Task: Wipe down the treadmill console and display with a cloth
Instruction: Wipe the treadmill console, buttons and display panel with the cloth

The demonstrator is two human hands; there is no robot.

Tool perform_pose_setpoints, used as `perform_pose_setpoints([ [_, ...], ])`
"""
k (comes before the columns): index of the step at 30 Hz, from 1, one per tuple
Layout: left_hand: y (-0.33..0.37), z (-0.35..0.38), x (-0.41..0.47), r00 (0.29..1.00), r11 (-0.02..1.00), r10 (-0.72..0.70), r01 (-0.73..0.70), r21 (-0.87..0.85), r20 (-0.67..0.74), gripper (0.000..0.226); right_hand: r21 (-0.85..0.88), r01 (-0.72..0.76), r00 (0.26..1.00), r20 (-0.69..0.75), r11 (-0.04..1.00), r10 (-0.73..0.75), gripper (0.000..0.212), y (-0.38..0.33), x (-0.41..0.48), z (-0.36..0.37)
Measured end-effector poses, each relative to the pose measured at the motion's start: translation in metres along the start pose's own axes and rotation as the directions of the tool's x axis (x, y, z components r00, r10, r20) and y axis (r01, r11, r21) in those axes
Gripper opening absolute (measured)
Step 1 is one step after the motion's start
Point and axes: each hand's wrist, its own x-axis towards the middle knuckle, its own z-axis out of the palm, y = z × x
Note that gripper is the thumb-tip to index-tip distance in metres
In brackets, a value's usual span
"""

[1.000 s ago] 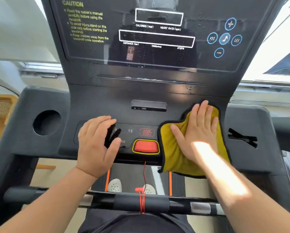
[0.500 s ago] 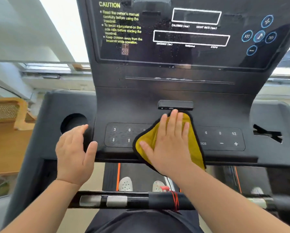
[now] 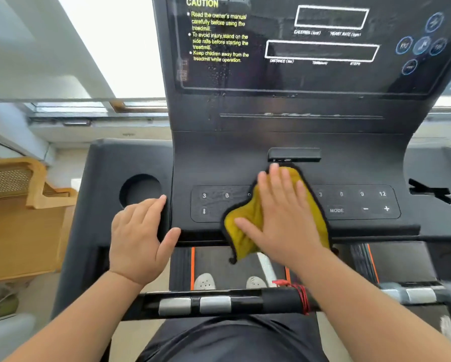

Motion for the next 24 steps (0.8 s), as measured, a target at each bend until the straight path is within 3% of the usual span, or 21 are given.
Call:
perform_pose_setpoints([
  [4,-0.005,-0.004,0.000,0.999,0.998,0.024,-0.023,-0.057,0.029,0.079,-0.005,-0.240,0.971,-0.020,0.971,0.240,0.111,0.023,-0.007,0.001],
  [7,-0.008,-0.007,-0.001,0.999,0.994,0.025,-0.023,-0.110,0.021,0.075,0.004,-0.286,0.958,-0.019,0.958,0.286,0.110,-0.004,0.002,-0.001],
  [13,-0.005,-0.015,0.000,0.999,0.966,-0.048,0.046,-0.253,0.001,0.063,0.027,0.072,0.995,0.061,0.997,-0.074,0.106,-0.095,0.029,-0.009],
  [16,0.000,-0.019,0.003,0.998,0.972,-0.023,0.010,-0.235,-0.050,0.062,0.029,0.150,0.984,0.091,0.988,-0.152,0.101,-0.104,0.035,-0.017],
  [19,0.009,-0.017,0.010,0.991,0.978,0.025,-0.051,-0.201,-0.133,0.045,0.039,0.203,0.977,-0.073,0.978,-0.200,0.076,-0.081,0.034,-0.024],
  [24,0.015,-0.013,0.019,0.974,0.975,0.072,-0.113,-0.190,-0.214,0.012,-0.161,0.238,0.918,-0.286,0.958,-0.276,0.038,-0.037,0.034,-0.019],
])
